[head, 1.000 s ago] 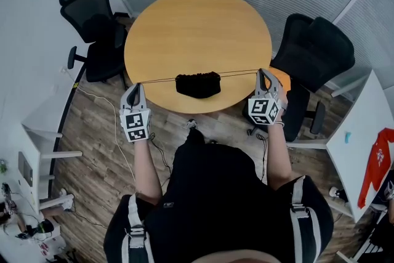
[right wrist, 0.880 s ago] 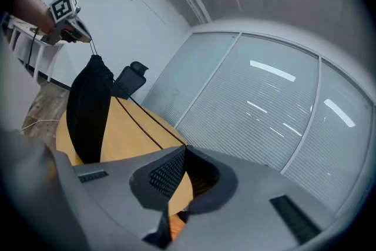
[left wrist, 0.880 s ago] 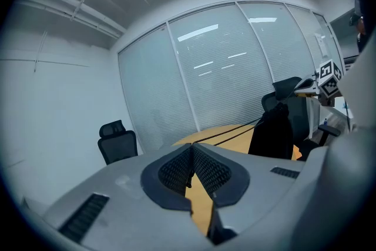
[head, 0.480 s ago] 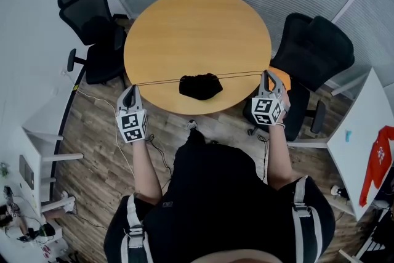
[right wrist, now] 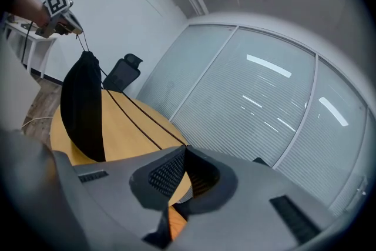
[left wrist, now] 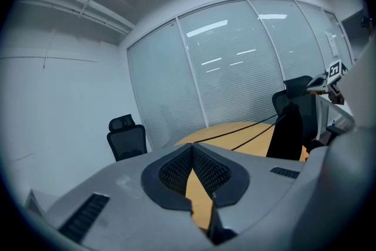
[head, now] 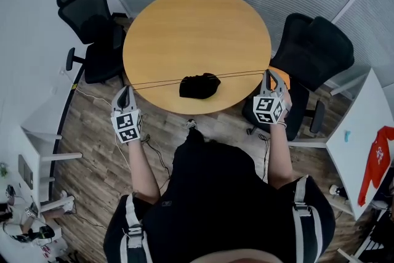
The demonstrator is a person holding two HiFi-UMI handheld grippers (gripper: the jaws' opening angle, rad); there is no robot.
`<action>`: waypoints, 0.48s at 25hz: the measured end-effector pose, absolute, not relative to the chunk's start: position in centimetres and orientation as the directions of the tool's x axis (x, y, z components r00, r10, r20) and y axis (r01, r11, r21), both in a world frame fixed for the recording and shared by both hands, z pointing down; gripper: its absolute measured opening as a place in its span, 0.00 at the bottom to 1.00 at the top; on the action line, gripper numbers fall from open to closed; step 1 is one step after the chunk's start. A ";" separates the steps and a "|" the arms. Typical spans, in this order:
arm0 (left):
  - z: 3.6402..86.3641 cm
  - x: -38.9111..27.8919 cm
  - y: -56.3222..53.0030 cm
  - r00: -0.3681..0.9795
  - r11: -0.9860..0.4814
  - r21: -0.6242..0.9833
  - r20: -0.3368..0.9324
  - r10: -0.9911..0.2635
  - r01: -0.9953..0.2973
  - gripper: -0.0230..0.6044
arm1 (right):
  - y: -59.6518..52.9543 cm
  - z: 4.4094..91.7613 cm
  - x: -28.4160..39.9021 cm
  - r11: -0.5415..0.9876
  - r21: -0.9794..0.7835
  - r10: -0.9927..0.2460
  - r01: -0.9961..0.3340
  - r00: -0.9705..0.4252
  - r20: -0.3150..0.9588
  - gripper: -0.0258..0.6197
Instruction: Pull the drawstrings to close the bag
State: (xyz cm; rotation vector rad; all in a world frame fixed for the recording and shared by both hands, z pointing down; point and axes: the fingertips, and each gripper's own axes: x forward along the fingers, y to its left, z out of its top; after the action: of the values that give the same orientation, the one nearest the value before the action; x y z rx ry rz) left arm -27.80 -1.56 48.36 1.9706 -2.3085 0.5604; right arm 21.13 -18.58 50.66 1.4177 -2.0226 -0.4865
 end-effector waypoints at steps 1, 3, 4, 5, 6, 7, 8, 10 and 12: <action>48.5 -27.9 -1.6 -0.188 0.124 -0.235 0.275 -0.943 -0.964 0.06 | -18.7 50.7 21.0 0.360 0.608 -0.932 -0.708 -0.238 0.274 0.13; 48.8 -27.9 -1.6 -0.196 0.133 -0.228 0.277 -0.941 -0.964 0.06 | -18.8 50.9 21.1 0.362 0.607 -0.931 -0.707 -0.238 0.279 0.13; 48.8 -27.9 -1.6 -0.199 0.136 -0.233 0.279 -0.939 -0.963 0.06 | -18.7 51.0 21.1 0.364 0.611 -0.930 -0.703 -0.238 0.280 0.13; 48.8 -27.9 -1.6 -0.203 0.138 -0.238 0.279 -0.938 -0.962 0.06 | -18.7 51.2 21.2 0.365 0.616 -0.930 -0.698 -0.238 0.281 0.13; 48.7 -28.1 -1.6 -0.207 0.140 -0.240 0.279 -0.938 -0.960 0.06 | -18.6 51.2 21.2 0.366 0.619 -0.929 -0.695 -0.238 0.282 0.13; 48.6 -28.3 -1.5 -0.210 0.144 -0.241 0.277 -0.938 -0.960 0.06 | -18.6 51.3 21.2 0.366 0.621 -0.929 -0.693 -0.238 0.282 0.13; 48.5 -28.5 -1.5 -0.214 0.148 -0.241 0.276 -0.937 -0.959 0.06 | -18.6 51.3 21.2 0.366 0.621 -0.929 -0.693 -0.239 0.282 0.13; 48.5 -28.9 -1.5 -0.220 0.154 -0.241 0.278 -0.935 -0.958 0.06 | -18.6 51.2 21.1 0.366 0.622 -0.930 -0.692 -0.240 0.280 0.13; 48.5 -29.1 -1.5 -0.225 0.159 -0.241 0.278 -0.934 -0.958 0.06 | -18.8 51.2 21.1 0.365 0.625 -0.930 -0.690 -0.240 0.278 0.13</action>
State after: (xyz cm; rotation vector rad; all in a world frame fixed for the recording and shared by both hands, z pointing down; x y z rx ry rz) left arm -29.09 -1.52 48.52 1.9146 -2.3421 0.5673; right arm 21.06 -18.80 51.16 1.3973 -2.0129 -0.5032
